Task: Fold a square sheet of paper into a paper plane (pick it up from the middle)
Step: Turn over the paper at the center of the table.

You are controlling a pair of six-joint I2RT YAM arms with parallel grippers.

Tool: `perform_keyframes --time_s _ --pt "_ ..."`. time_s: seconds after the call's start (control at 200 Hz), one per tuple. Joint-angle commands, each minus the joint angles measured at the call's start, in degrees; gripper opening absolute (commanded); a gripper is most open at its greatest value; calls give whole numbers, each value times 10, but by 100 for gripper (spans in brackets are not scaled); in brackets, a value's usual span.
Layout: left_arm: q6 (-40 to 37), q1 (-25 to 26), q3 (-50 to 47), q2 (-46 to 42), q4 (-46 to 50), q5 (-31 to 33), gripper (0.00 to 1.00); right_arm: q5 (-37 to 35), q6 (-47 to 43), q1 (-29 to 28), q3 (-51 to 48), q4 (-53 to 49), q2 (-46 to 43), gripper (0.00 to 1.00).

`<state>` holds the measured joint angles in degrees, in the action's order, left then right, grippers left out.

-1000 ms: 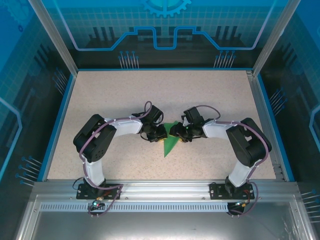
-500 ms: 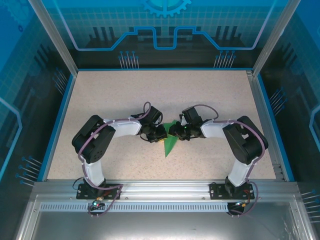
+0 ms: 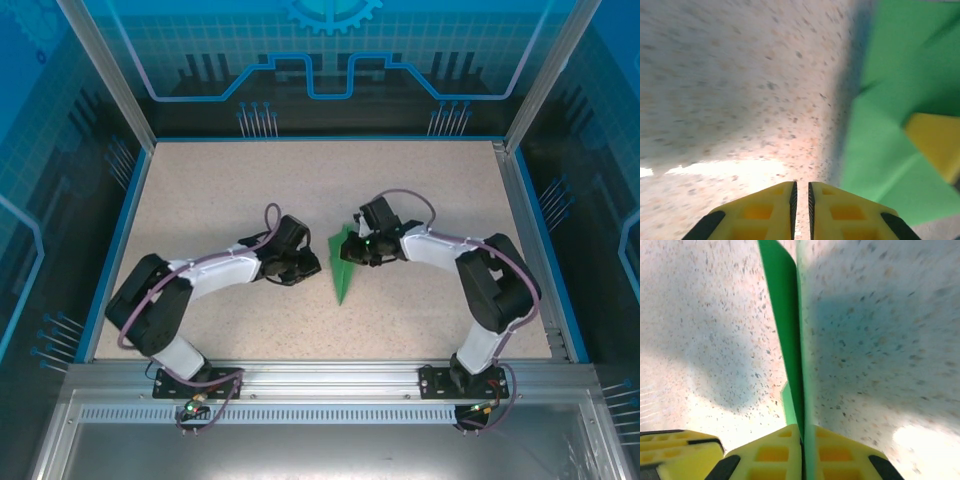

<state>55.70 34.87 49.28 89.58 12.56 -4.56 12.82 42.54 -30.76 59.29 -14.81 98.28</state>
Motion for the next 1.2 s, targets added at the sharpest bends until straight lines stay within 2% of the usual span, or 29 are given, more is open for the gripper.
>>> perform_keyframes --time_s 0.0,0.125,0.21,0.285,0.405,0.625,0.77,0.82,0.965,1.04,1.15,1.195 --pt "41 -11 -30 -50 52 103 18 -152 -96 -33 81 -199 -36 9" --pt "74 -21 -62 -108 84 168 19 -335 -93 -62 181 -385 2 10" --pt "95 -25 -82 -150 105 209 21 -425 -72 -84 227 -460 36 13" --pt "108 -28 -97 -184 121 240 23 -451 -54 -100 254 -491 65 14" --pt "133 -30 -117 -231 153 278 27 -451 -34 -130 297 -501 122 18" --pt "168 -32 -165 -316 173 314 34 -408 -22 -192 434 -532 277 24" --pt "171 -33 -187 -352 178 318 36 -306 -37 -206 488 -501 329 30" --pt "170 -34 -190 -358 182 318 37 -272 -43 -207 486 -476 320 33" --pt "162 -35 -191 -365 184 313 38 -214 -61 -202 441 -398 240 51" --pt "153 -35 -190 -361 172 306 38 -206 -67 -194 395 -363 185 57" --pt "136 -35 -187 -344 146 287 39 -142 -70 -164 311 -295 100 66" --pt "125 -35 -182 -333 134 276 39 -112 -69 -150 271 -267 68 67"
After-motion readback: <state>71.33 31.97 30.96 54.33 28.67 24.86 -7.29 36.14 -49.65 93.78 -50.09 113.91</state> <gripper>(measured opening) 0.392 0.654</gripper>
